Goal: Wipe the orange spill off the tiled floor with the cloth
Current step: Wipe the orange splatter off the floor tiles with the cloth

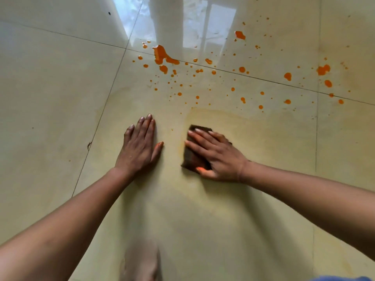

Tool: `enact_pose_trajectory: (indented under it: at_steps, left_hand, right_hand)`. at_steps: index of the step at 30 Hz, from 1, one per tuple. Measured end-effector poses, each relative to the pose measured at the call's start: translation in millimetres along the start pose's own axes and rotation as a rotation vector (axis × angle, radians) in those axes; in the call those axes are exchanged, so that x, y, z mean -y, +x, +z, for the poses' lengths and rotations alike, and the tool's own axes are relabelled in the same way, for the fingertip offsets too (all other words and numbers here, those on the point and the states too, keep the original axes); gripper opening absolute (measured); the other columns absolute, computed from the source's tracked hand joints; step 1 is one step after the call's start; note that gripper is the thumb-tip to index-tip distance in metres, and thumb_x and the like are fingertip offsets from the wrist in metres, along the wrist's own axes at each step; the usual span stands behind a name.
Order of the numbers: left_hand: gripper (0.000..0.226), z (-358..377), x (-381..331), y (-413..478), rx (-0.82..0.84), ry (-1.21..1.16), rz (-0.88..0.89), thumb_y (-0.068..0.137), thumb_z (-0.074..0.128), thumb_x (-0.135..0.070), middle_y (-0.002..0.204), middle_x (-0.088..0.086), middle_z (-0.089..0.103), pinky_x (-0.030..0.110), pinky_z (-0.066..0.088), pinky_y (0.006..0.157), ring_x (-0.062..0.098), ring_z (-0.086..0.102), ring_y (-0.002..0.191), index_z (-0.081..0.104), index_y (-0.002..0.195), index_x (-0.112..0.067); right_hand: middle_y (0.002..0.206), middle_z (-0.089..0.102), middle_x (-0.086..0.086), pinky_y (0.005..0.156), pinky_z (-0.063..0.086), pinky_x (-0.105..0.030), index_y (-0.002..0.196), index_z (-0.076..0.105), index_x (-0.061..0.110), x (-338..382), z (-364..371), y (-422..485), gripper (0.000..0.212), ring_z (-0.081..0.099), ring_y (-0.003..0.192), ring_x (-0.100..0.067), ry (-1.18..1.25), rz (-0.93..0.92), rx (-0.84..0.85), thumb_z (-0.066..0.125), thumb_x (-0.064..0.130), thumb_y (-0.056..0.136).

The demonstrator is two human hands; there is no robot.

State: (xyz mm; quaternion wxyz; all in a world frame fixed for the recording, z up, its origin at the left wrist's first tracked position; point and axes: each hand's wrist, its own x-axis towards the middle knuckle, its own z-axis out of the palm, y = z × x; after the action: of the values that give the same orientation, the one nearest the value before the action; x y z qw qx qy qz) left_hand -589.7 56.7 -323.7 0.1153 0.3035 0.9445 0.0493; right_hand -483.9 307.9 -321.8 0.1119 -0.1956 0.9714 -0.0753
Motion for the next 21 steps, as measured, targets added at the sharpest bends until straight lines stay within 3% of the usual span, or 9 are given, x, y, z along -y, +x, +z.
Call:
enact_pose_trajectory:
  at_steps: [2, 5, 6, 7, 11, 13, 16, 17, 21]
  left_hand:
    - [0.077, 0.2, 0.6, 0.5, 0.002, -0.010, 0.003, 0.092, 0.015, -0.054, 0.160, 0.011, 0.012, 0.041, 0.007, 0.117, 0.024, 0.008, 0.148, 0.017, 0.151, -0.004]
    - [0.075, 4.6, 5.1, 0.5, 0.002, -0.042, 0.020, 0.092, 0.017, -0.052, 0.160, 0.010, 0.012, 0.039, 0.004, 0.116, 0.023, 0.007, 0.148, 0.017, 0.151, -0.005]
    - [0.074, 5.3, 6.9, 0.7, 0.003, -0.061, 0.021, 0.092, 0.020, -0.050, 0.160, 0.009, 0.012, 0.038, 0.004, 0.116, 0.023, 0.008, 0.147, 0.017, 0.151, -0.005]
    - [0.071, 5.2, 7.8, 0.9, 0.006, -0.089, 0.025, 0.092, 0.024, -0.047, 0.160, 0.009, 0.013, 0.038, 0.004, 0.116, 0.023, 0.009, 0.147, 0.019, 0.150, -0.006]
    - [0.055, -4.1, 14.0, 3.7, 0.019, -0.196, 0.029, 0.100, 0.037, -0.024, 0.159, 0.007, 0.014, 0.034, 0.006, 0.116, 0.021, 0.011, 0.147, 0.021, 0.150, -0.009]
    - [0.055, -6.5, 19.9, 4.5, 0.032, -0.235, 0.048, 0.100, 0.040, -0.017, 0.160, 0.003, 0.011, 0.028, 0.002, 0.115, 0.018, 0.008, 0.147, 0.019, 0.151, -0.012]
    - [0.058, -6.1, 24.6, 6.9, 0.048, -0.268, 0.071, 0.098, 0.041, -0.011, 0.160, 0.002, 0.010, 0.026, 0.002, 0.115, 0.017, 0.007, 0.147, 0.019, 0.151, -0.013]
    - [0.058, -8.3, 25.9, 8.9, 0.063, -0.284, 0.073, 0.097, 0.040, -0.012, 0.160, 0.004, 0.010, 0.028, 0.004, 0.115, 0.018, 0.008, 0.147, 0.020, 0.151, -0.012]
    - [0.056, -27.8, 34.0, 11.9, 0.160, -0.283, 0.184, 0.097, 0.029, -0.014, 0.159, 0.012, 0.010, 0.032, 0.008, 0.120, 0.023, 0.010, 0.147, 0.018, 0.151, -0.006]
  right_hand:
    - [0.162, 0.014, -0.007, 0.118, 0.012, -0.041, 0.154, 0.021, 0.023, -24.7, -4.8, -9.1, 0.081, 0.012, 0.150, -0.024, -0.004, 0.001, -0.005, 0.040, 0.059, 0.084]
    - [0.163, 0.012, -0.006, 0.119, 0.010, -0.042, 0.154, 0.019, 0.023, -42.7, -22.3, 48.5, 0.080, 0.010, 0.150, -0.024, 0.061, 0.397, -0.085, 0.036, 0.060, 0.085]
    - [0.163, 0.012, -0.006, 0.120, 0.011, -0.043, 0.154, 0.019, 0.022, -32.2, -24.2, 68.5, 0.080, 0.010, 0.150, -0.024, 0.075, 0.442, -0.098, 0.039, 0.059, 0.086]
    - [0.162, 0.014, -0.007, 0.119, 0.013, -0.044, 0.153, 0.021, 0.021, -15.3, -21.5, 76.6, 0.080, 0.011, 0.149, -0.025, 0.081, 0.394, -0.100, 0.041, 0.058, 0.085]
    - [0.161, 0.018, -0.006, 0.118, 0.014, -0.041, 0.152, 0.026, 0.022, 21.5, -0.1, 17.3, 0.079, 0.014, 0.149, -0.023, 0.020, -0.101, 0.011, 0.044, 0.057, 0.083]
    - [0.161, 0.019, -0.006, 0.119, 0.016, -0.043, 0.152, 0.026, 0.022, -4.8, -7.7, 25.9, 0.079, 0.015, 0.149, -0.023, 0.019, -0.060, -0.003, 0.046, 0.055, 0.083]
    - [0.162, 0.014, -0.006, 0.119, 0.015, -0.045, 0.153, 0.021, 0.022, -16.6, -25.4, 90.5, 0.078, 0.012, 0.149, -0.023, 0.082, 0.347, -0.078, 0.044, 0.056, 0.086]
    - [0.162, 0.014, -0.007, 0.119, 0.014, -0.043, 0.153, 0.022, 0.021, -2.3, -24.3, 99.8, 0.078, 0.012, 0.149, -0.024, 0.078, 0.358, -0.088, 0.044, 0.056, 0.086]
    - [0.160, 0.023, -0.008, 0.117, 0.018, -0.042, 0.151, 0.030, 0.020, 45.7, 3.3, 33.3, 0.079, 0.020, 0.148, -0.025, 0.067, -0.092, 0.010, 0.046, 0.056, 0.082]
